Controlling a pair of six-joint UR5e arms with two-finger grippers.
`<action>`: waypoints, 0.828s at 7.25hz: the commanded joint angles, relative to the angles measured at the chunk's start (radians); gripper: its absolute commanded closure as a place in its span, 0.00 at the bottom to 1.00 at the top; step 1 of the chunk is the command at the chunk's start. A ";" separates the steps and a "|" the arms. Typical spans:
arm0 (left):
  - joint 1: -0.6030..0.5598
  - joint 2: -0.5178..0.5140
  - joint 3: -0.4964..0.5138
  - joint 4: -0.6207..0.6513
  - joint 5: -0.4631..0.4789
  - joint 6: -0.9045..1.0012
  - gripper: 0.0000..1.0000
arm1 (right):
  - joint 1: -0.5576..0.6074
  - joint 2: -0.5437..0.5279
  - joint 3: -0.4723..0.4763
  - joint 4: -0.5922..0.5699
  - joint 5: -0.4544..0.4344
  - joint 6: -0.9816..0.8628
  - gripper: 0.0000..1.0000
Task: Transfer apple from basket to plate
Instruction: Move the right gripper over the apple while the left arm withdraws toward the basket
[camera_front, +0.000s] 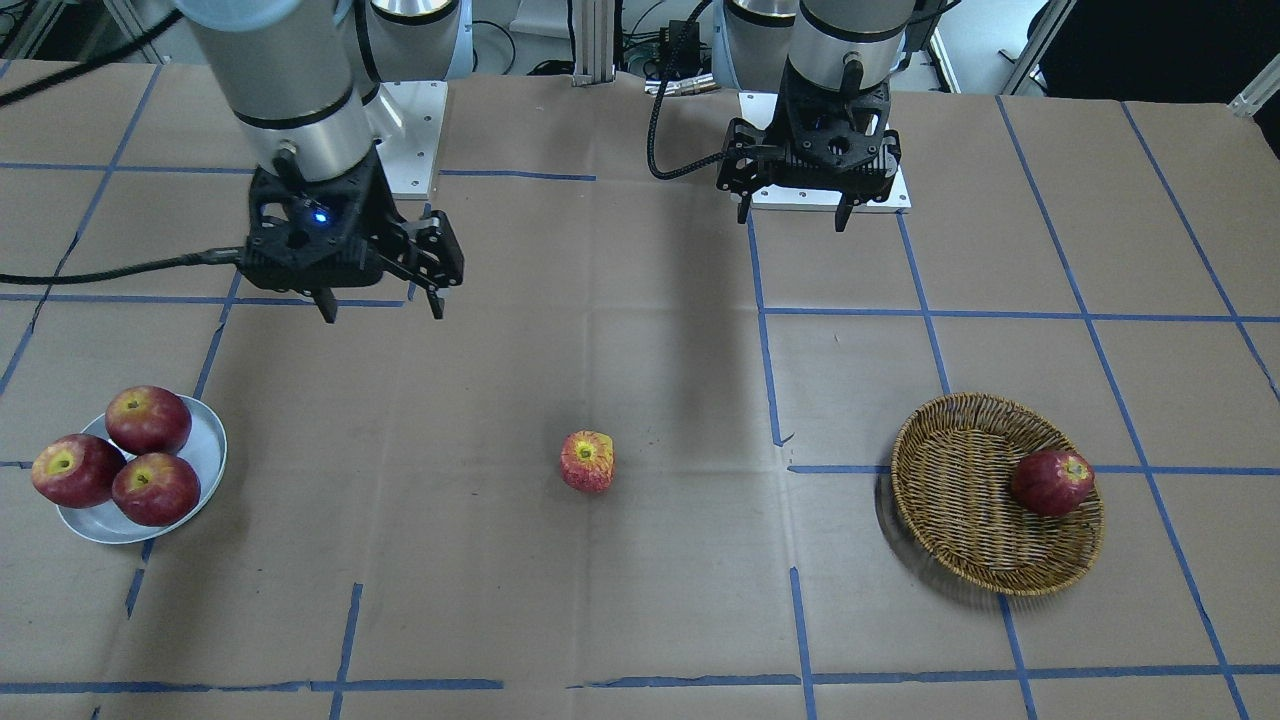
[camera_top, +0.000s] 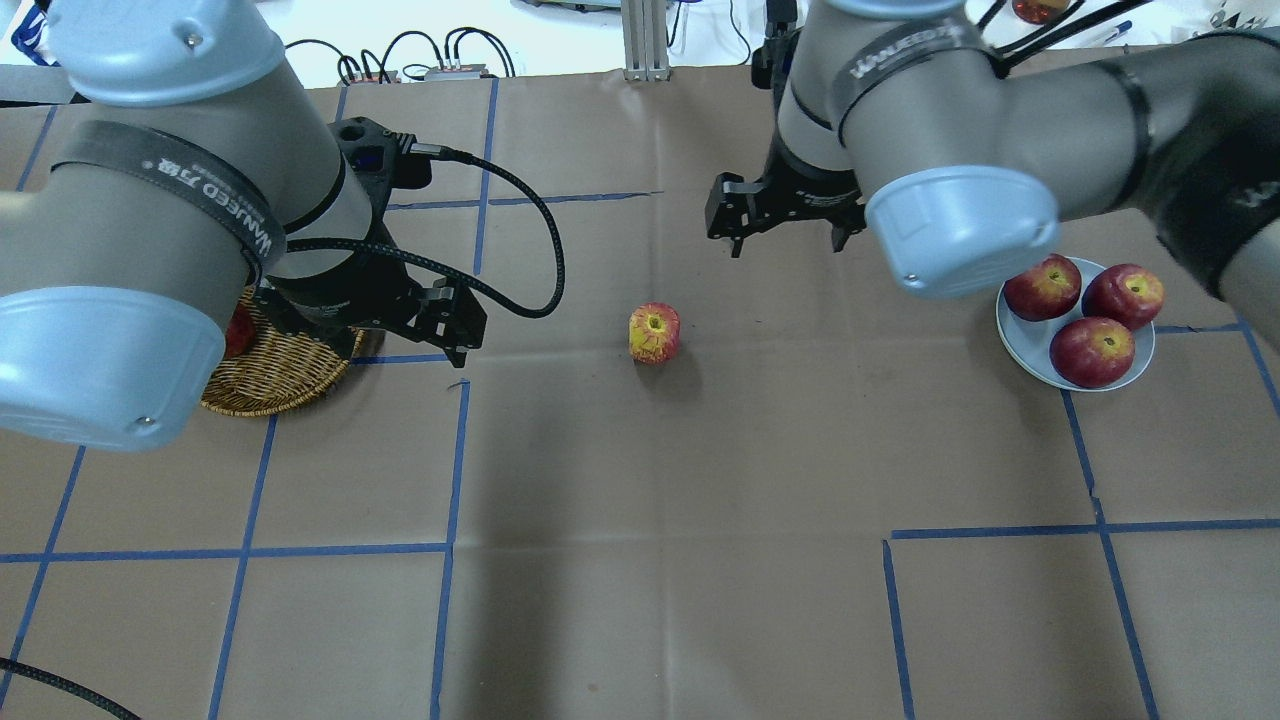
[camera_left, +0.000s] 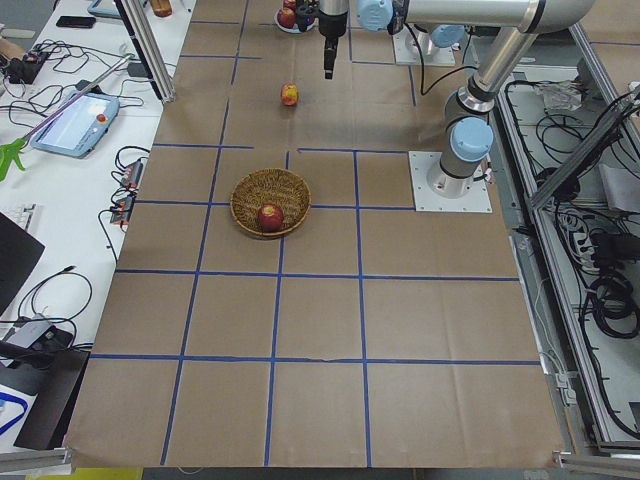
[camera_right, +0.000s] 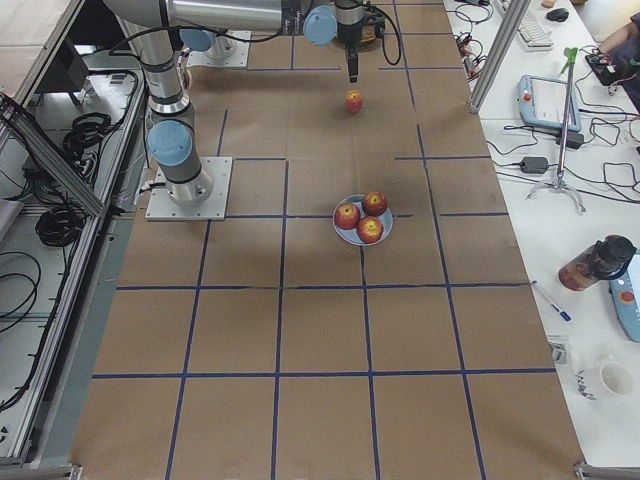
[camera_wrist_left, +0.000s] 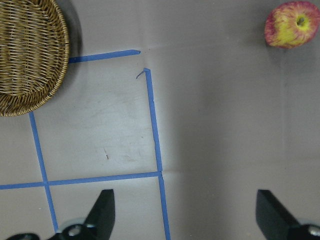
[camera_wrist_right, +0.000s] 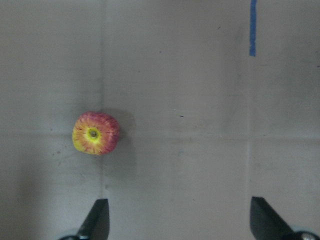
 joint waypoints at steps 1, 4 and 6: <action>0.038 0.005 0.004 -0.001 -0.002 0.003 0.01 | 0.112 0.136 0.001 -0.161 -0.025 0.127 0.00; 0.043 0.005 0.010 -0.006 -0.001 0.006 0.01 | 0.184 0.327 0.010 -0.370 -0.091 0.188 0.00; 0.043 0.005 0.007 -0.006 -0.001 0.006 0.01 | 0.187 0.391 0.015 -0.423 -0.089 0.187 0.00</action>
